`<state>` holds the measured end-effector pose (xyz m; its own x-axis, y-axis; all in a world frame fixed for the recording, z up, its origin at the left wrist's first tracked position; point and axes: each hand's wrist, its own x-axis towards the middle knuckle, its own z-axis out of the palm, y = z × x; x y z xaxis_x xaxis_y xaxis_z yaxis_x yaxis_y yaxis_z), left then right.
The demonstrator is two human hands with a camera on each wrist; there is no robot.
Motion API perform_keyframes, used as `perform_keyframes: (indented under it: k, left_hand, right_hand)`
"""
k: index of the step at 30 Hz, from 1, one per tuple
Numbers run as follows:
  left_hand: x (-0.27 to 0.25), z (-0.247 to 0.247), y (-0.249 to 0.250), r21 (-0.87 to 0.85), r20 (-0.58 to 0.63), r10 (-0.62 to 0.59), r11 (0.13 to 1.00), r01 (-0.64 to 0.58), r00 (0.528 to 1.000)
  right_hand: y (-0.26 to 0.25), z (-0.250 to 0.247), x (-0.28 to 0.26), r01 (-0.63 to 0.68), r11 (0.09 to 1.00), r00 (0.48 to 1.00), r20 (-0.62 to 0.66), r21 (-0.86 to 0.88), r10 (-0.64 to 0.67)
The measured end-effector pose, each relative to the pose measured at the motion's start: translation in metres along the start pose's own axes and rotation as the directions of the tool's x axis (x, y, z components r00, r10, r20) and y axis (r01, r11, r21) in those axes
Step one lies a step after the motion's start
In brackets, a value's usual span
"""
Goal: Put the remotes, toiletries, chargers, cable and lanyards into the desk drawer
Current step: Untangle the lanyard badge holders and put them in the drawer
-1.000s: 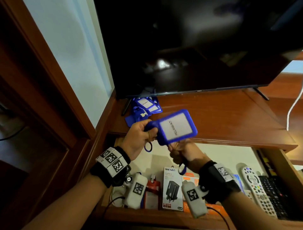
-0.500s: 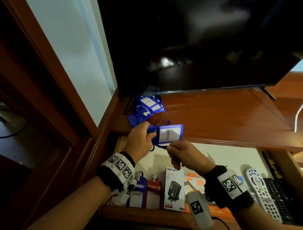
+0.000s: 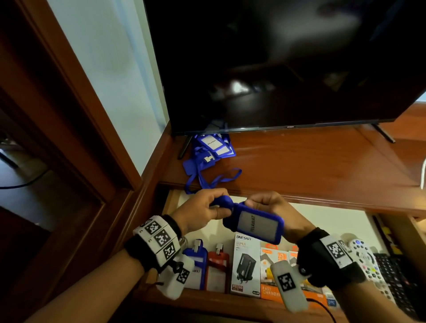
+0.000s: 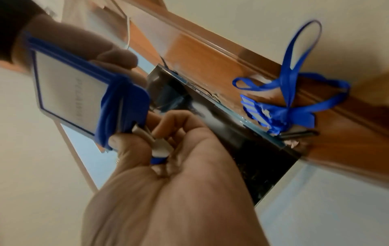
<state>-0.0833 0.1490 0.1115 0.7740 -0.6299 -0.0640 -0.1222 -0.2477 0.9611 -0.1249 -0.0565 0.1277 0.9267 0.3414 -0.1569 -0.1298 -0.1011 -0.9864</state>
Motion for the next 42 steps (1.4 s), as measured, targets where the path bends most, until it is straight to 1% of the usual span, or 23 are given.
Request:
perform_keyframes:
  k: [1, 3, 5, 7, 9, 12, 14, 16, 19, 21, 22, 24, 25, 26, 27, 28, 29, 31, 33, 34, 38, 40, 42]
  left_hand:
    - [0.000, 0.003, 0.001, -0.087, -0.008, 0.013, 0.996, -0.014, 1.000]
    - [0.001, 0.012, 0.002, -0.274, -0.045, 0.045, 0.960, -0.055, 0.998]
    - [0.001, 0.021, 0.002, -0.475, -0.085, 0.050, 0.876, -0.084, 0.995]
    - [0.000, 0.029, 0.003, -0.630, -0.104, 0.028, 0.771, -0.088, 0.994]
    - [-0.002, 0.037, 0.002, -0.717, -0.140, -0.009, 0.690, -0.095, 0.990]
    - [-0.002, 0.048, -0.001, -0.770, -0.235, -0.118, 0.628, -0.111, 0.965]
    - [-0.004, 0.054, -0.003, -0.749, -0.291, -0.163, 0.652, -0.119, 0.943]
    - [-0.008, 0.059, -0.004, -0.722, -0.335, -0.168, 0.678, -0.138, 0.927]
    - [-0.017, 0.062, -0.007, -0.717, -0.336, -0.203, 0.689, -0.110, 0.920]
    - [-0.022, 0.058, -0.010, -0.719, -0.328, -0.257, 0.692, -0.063, 0.909]
    - [-0.024, 0.053, -0.013, -0.699, -0.334, -0.299, 0.715, -0.023, 0.894]
    - [-0.024, 0.041, -0.024, -0.561, -0.373, -0.386, 0.818, 0.126, 0.844]
    - [-0.023, 0.033, -0.031, -0.421, -0.393, -0.412, 0.875, 0.237, 0.822]
    - [-0.021, 0.024, -0.040, -0.235, -0.402, -0.421, 0.906, 0.353, 0.813]
    - [-0.019, 0.018, -0.050, -0.020, -0.385, -0.422, 0.893, 0.449, 0.821]
    - [-0.016, 0.013, -0.059, 0.196, -0.343, -0.430, 0.837, 0.512, 0.835]
    - [-0.012, 0.011, -0.068, 0.382, -0.285, -0.453, 0.754, 0.534, 0.845]
    - [-0.003, 0.018, -0.080, 0.612, -0.154, -0.535, 0.609, 0.506, 0.831]
    - [0.007, 0.033, -0.091, 0.714, -0.035, -0.609, 0.539, 0.447, 0.792]
    - [0.012, 0.040, -0.096, 0.735, 0.007, -0.632, 0.528, 0.424, 0.775]
    - [0.029, 0.059, -0.117, 0.784, 0.123, -0.651, 0.526, 0.329, 0.749]
    - [0.034, 0.062, -0.127, 0.783, 0.170, -0.659, 0.541, 0.306, 0.732]
    - [0.040, 0.061, -0.136, 0.781, 0.205, -0.647, 0.560, 0.276, 0.735]
  right_hand:
    - [-0.001, 0.004, -0.004, 0.017, 0.998, 1.000, 0.021, 0.069, -0.018]
    - [0.003, 0.009, -0.010, 0.015, 0.988, 1.000, -0.006, 0.154, -0.015]
    - [0.013, 0.013, -0.009, -0.035, 0.953, 0.996, -0.070, 0.301, 0.059]
    - [0.026, 0.017, -0.008, -0.037, 0.881, 0.993, -0.084, 0.472, 0.087]
    - [0.034, 0.019, -0.006, -0.030, 0.866, 0.989, -0.111, 0.499, 0.098]
    - [0.042, 0.020, -0.010, -0.032, 0.853, 0.992, -0.089, 0.521, 0.091]
    - [0.046, 0.021, -0.014, -0.043, 0.844, 0.995, -0.055, 0.535, 0.085]
    - [0.055, 0.020, -0.015, -0.077, 0.836, 0.994, -0.020, 0.544, 0.104]
    - [0.061, 0.016, -0.015, -0.170, 0.830, 0.985, 0.055, 0.531, 0.167]
    - [0.064, 0.010, -0.014, -0.230, 0.866, 0.973, 0.074, 0.444, 0.221]
    - [0.065, 0.004, -0.011, -0.266, 0.886, 0.963, 0.062, 0.381, 0.263]
    - [0.073, -0.010, -0.003, -0.347, 0.898, 0.934, 0.010, 0.270, 0.358]
    - [0.078, -0.019, 0.003, -0.380, 0.893, 0.918, -0.021, 0.241, 0.396]
    - [0.083, -0.026, 0.010, -0.404, 0.887, 0.903, -0.058, 0.223, 0.425]
    - [0.085, -0.033, 0.017, -0.418, 0.887, 0.891, -0.099, 0.198, 0.442]
    - [0.087, -0.038, 0.025, -0.418, 0.894, 0.888, -0.136, 0.161, 0.440]
    - [0.086, -0.042, 0.034, -0.409, 0.905, 0.890, -0.164, 0.121, 0.424]
    - [0.079, -0.043, 0.055, -0.376, 0.925, 0.903, -0.198, 0.058, 0.380]
    - [0.073, -0.038, 0.080, -0.350, 0.937, 0.915, -0.220, -0.014, 0.339]
    - [0.072, -0.036, 0.096, -0.343, 0.937, 0.917, -0.240, -0.062, 0.320]
    - [0.073, -0.030, 0.162, -0.279, 0.926, 0.926, -0.327, -0.252, 0.190]
    - [0.073, -0.033, 0.195, -0.277, 0.885, 0.918, -0.374, -0.376, 0.128]
    - [0.073, -0.038, 0.225, -0.283, 0.825, 0.911, -0.407, -0.488, 0.071]
